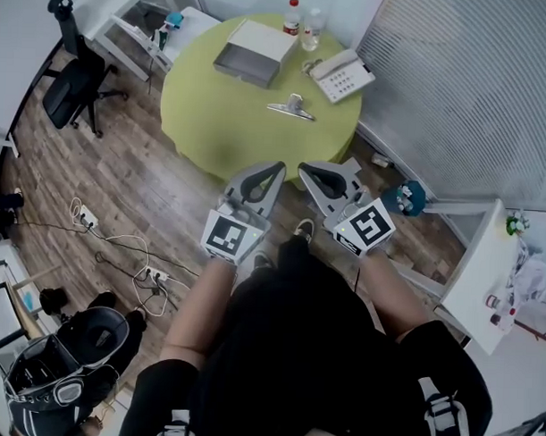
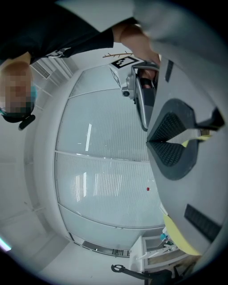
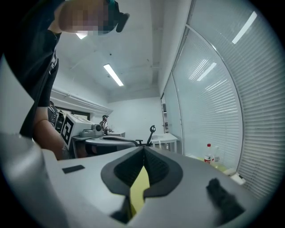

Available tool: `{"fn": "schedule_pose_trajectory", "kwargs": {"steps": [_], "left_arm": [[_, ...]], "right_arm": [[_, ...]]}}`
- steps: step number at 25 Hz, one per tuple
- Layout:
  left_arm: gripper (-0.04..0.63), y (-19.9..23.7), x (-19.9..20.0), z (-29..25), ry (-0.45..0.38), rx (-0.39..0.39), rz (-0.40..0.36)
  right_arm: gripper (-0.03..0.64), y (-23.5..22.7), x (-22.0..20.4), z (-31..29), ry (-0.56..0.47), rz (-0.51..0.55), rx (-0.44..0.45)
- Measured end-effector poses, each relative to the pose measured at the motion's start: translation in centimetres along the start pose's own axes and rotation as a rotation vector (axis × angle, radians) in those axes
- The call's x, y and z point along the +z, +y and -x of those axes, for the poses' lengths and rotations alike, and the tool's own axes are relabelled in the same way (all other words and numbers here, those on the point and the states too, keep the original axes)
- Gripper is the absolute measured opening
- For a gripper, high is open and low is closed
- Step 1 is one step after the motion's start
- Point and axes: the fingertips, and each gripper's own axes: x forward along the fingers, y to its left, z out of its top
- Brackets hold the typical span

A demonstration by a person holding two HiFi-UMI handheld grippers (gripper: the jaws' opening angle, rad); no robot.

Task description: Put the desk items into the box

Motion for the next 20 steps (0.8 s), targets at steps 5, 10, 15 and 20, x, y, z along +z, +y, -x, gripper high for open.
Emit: {"fn": "schedule_pose_trajectory", "kwargs": {"steps": [5, 10, 15, 20], "left_arm": [[0.009, 0.6, 0.0, -2.3, 0.007, 0.024, 0.001], [0.009, 1.2, 0.2, -3.8, 0.008, 0.059, -0.007], [0.009, 1.0, 0.1, -5.0, 0.009, 0.083, -0.009], [0.009, 1.7, 0.3, -6.1, 0.006, 0.091, -0.01]], "right_arm": [[0.017, -2.6, -0.1, -0.2, 0.0, -0.004, 0.026], [0.017, -4.1, -0.1, -0.5, -0.001, 0.004, 0.06], [0.017, -5.3, -0.1, 0.0, -0.006, 0.011, 0.081], [0.017, -6.5, -0.2, -0.4, 0.0, 0.015, 0.089]]}}
